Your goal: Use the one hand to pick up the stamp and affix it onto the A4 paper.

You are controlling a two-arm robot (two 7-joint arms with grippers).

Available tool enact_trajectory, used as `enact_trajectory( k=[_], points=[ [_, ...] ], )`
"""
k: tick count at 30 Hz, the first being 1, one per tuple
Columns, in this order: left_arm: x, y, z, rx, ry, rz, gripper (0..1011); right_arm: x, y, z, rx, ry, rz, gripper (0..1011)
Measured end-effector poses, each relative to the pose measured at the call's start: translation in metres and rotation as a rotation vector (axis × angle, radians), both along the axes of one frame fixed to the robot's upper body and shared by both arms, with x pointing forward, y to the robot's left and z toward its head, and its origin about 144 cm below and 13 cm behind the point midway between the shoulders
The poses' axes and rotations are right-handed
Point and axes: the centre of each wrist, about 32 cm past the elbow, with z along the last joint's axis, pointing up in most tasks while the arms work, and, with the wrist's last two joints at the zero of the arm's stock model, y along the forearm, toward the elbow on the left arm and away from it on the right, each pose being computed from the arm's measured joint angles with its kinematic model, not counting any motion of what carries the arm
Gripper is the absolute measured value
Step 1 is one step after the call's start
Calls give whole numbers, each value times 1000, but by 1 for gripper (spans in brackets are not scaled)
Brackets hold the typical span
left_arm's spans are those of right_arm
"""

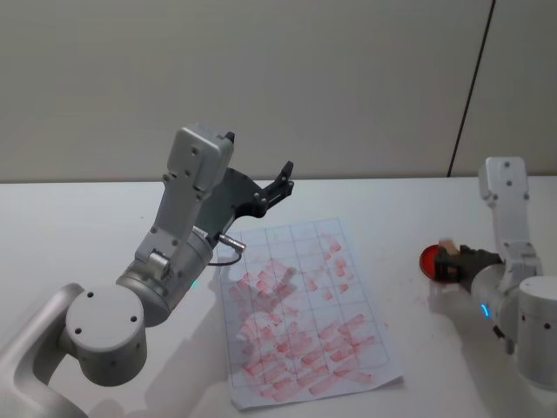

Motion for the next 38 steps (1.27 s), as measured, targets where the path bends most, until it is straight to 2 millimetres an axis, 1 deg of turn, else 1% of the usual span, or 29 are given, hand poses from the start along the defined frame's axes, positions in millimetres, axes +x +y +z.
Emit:
enact_trajectory(
  k=[1, 2, 3, 4, 6, 7, 9, 10, 12, 13, 14, 15, 16, 20, 21, 23, 25, 38],
  points=[
    [0, 0, 0, 0, 0, 0, 1001, 1, -1, 0, 1, -1, -2, 343],
    [0, 0, 0, 0, 0, 0, 1001, 1, -1, -1, 1, -1, -3, 343],
    [0, 0, 0, 0, 0, 0, 1001, 2, -2, -1, 2, -1, -3, 386],
    [0, 0, 0, 0, 0, 0, 1001, 2, -2, -1, 3, -2, -4, 403],
    [0, 0, 0, 0, 0, 0, 1001, 3, -3, -2, 5, -5, -4, 490],
    [0, 0, 0, 0, 0, 0, 1001, 3, -3, -2, 5, -5, -4, 490],
    [0, 0, 0, 0, 0, 0, 1001, 4, -4, -2, 8, -13, -3, 589],
    [0, 0, 0, 0, 0, 0, 1001, 4, -4, -2, 9, -20, -2, 601],
    [0, 0, 0, 0, 0, 0, 1001, 4, -4, -2, 10, -30, -1, 662],
    [0, 0, 0, 0, 0, 0, 1001, 4, -4, -2, 9, -35, 0, 662],
    [0, 0, 0, 0, 0, 0, 1001, 4, -5, -1, 8, -46, 1, 729],
    [0, 0, 0, 0, 0, 0, 1001, 4, -5, -1, 7, -54, 2, 766],
    [0, 0, 0, 0, 0, 0, 1001, 3, -5, 0, 6, -69, 4, 784],
    [0, 0, 0, 0, 0, 0, 1001, 0, -7, 2, -1, -109, 9, 910],
    [0, 0, 0, 0, 0, 0, 1001, 0, -7, 2, -3, -120, 11, 910],
    [0, 0, 0, 0, 0, 0, 1001, -3, -8, 4, -9, -147, 15, 987],
    [0, 0, 0, 0, 0, 0, 1001, -4, -9, 4, -14, -168, 19, 1001],
    [0, 0, 0, 0, 0, 0, 1001, -23, -19, 11, -66, -352, 55, 1001]
  ],
)
